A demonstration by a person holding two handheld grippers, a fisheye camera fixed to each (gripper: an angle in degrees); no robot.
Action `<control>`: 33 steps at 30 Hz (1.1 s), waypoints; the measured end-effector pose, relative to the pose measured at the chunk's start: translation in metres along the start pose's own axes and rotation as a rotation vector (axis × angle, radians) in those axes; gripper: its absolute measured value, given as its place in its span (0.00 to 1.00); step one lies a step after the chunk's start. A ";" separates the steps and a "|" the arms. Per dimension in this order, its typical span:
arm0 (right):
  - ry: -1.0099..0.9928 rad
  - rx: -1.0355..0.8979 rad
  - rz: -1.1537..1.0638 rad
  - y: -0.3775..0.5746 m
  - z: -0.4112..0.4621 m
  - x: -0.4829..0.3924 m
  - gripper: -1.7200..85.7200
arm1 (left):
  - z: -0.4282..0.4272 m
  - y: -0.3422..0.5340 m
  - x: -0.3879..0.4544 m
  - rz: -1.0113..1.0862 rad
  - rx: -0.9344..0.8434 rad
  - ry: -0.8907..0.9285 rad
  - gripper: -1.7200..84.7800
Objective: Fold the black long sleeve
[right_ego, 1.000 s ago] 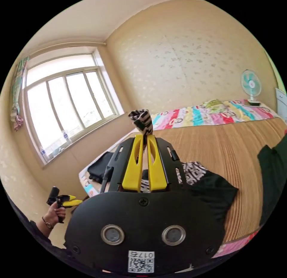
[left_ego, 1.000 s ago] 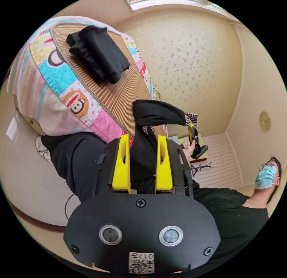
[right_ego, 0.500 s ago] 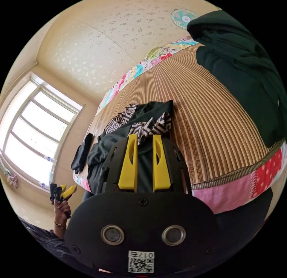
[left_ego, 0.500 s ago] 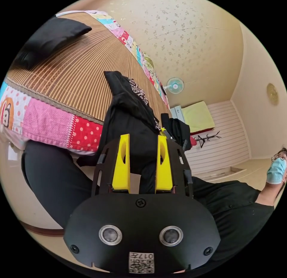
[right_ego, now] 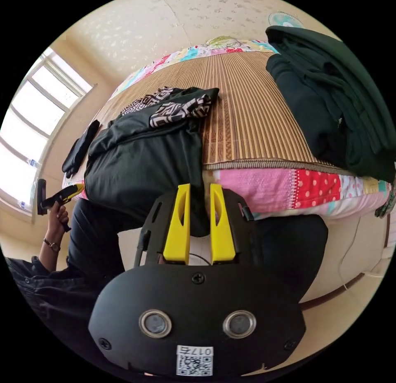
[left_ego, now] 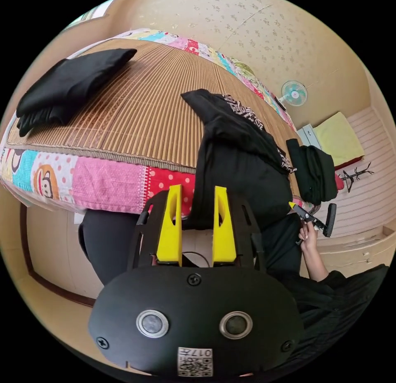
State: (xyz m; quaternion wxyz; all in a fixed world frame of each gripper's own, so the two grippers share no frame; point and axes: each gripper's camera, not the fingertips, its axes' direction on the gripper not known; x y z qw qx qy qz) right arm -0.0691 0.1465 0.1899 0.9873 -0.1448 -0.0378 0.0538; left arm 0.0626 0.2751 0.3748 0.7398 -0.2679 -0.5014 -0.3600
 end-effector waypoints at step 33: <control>-0.192 0.052 0.129 -0.024 -0.105 0.053 0.10 | -0.003 0.008 -0.007 0.113 -0.066 0.231 0.18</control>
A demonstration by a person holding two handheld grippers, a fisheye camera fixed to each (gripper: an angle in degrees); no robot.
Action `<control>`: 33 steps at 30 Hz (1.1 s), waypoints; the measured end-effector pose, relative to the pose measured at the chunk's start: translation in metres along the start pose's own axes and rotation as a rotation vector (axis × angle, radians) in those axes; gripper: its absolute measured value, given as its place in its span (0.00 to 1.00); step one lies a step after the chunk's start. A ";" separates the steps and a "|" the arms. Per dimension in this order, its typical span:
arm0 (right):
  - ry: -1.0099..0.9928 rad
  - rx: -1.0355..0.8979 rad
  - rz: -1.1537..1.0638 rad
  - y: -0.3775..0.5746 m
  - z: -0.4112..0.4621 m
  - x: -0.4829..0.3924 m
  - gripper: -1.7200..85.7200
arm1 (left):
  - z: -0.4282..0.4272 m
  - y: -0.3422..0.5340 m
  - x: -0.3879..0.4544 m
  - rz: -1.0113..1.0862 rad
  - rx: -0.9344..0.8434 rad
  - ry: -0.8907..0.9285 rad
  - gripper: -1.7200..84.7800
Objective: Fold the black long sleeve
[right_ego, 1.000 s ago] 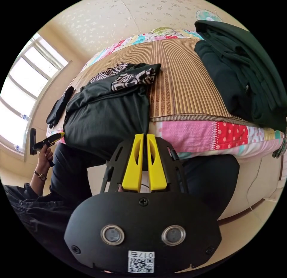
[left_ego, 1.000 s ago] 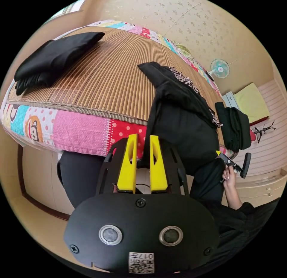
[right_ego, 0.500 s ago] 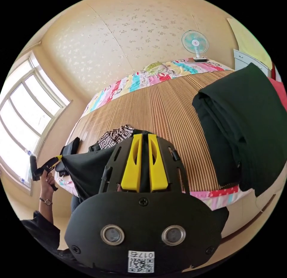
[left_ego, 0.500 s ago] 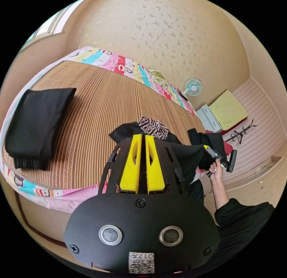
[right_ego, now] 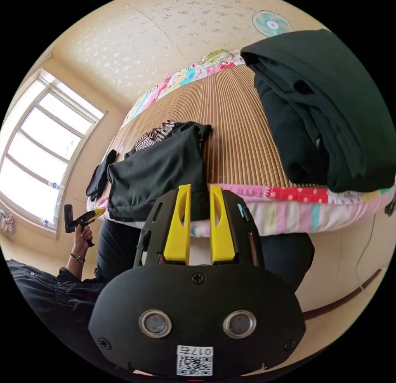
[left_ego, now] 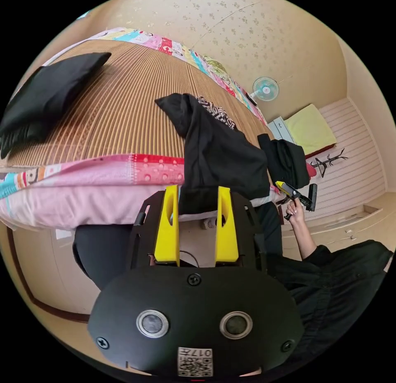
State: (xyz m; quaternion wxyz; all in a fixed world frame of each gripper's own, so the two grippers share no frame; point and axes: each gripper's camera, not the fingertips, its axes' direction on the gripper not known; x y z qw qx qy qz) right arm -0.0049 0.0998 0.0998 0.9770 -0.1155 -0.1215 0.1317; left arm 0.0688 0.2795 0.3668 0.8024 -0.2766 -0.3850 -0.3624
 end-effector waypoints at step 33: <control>-0.812 0.158 0.168 0.040 -0.135 0.123 0.03 | -0.315 0.010 -0.043 0.043 0.219 0.789 0.04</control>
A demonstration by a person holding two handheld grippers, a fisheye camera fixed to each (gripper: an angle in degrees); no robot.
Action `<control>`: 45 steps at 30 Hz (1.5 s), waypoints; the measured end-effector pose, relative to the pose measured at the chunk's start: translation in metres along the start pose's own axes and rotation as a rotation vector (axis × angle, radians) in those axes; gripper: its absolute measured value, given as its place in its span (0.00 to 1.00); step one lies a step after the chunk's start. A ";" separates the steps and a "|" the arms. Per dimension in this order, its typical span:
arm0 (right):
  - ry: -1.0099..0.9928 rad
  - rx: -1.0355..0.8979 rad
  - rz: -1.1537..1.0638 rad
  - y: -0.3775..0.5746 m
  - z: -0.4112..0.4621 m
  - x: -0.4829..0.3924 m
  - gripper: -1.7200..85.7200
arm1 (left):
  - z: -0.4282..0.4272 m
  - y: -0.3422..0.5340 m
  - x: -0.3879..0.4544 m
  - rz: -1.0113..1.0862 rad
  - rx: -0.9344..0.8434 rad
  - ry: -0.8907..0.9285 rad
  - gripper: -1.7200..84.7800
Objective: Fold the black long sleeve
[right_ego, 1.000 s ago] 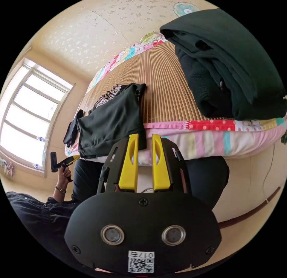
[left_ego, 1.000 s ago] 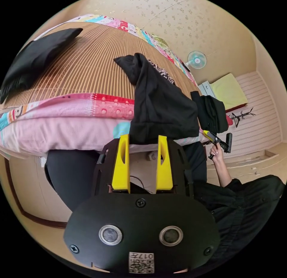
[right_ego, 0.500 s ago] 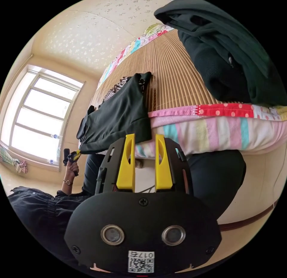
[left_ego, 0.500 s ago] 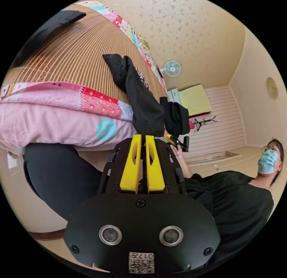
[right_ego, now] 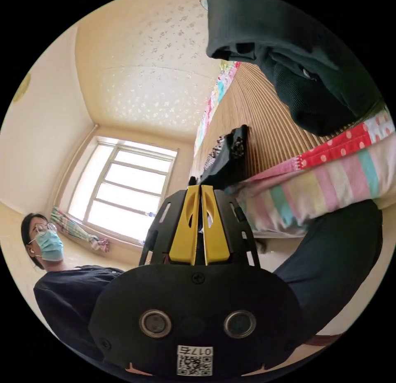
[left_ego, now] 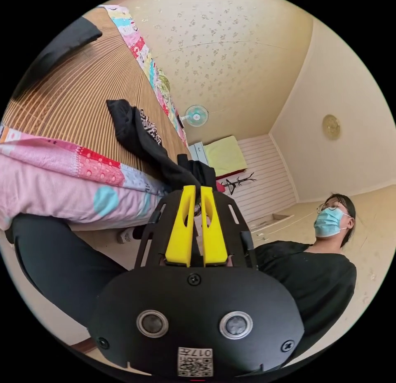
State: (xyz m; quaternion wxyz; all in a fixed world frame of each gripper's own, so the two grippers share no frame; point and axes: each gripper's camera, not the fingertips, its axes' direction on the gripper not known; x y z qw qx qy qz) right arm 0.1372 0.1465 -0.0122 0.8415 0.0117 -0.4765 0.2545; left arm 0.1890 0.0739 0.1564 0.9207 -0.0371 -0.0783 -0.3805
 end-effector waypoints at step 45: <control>0.748 0.142 -0.064 -0.175 0.283 -0.032 0.03 | 0.039 -0.351 -0.182 -0.250 0.252 -0.151 0.02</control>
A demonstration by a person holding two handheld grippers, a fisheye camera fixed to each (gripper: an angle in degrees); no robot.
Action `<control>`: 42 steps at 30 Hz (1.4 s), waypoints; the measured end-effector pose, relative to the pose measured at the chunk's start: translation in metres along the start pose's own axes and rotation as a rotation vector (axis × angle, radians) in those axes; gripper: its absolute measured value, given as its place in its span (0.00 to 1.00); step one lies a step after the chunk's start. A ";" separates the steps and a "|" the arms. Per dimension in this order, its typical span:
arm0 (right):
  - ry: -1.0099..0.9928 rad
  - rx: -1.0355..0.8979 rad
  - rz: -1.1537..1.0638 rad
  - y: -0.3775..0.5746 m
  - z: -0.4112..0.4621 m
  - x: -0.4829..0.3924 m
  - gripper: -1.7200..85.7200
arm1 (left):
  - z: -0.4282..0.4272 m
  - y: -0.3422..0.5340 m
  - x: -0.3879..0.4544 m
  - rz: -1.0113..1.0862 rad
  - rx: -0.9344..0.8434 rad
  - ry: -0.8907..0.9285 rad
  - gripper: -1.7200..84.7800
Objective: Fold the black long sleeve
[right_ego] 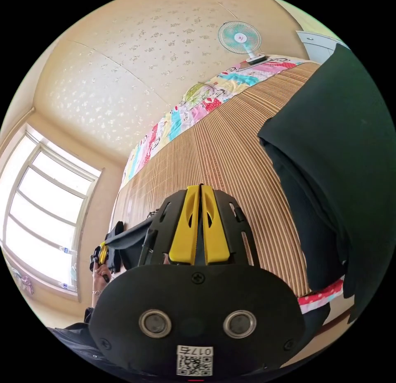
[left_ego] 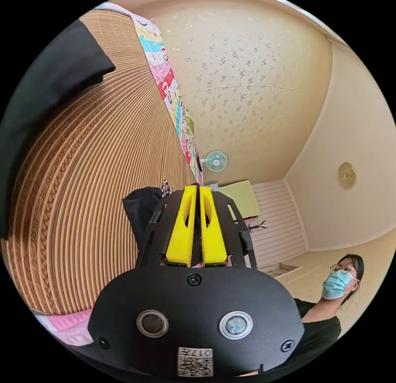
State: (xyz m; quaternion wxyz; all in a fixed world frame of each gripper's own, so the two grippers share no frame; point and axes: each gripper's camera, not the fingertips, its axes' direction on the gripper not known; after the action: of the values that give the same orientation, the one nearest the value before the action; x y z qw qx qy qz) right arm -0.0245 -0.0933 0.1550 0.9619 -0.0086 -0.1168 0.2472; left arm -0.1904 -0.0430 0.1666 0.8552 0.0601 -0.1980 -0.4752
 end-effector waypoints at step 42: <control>0.462 -0.951 -1.044 0.207 0.313 -0.429 0.20 | 0.092 0.277 -0.083 0.248 -0.109 -0.404 0.06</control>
State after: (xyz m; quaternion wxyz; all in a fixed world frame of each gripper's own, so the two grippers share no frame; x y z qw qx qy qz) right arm -0.5588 -0.1297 0.3493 0.8466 -0.4193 0.0049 -0.3276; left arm -0.0472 0.1848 0.3078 0.8520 -0.1070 -0.3451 -0.3789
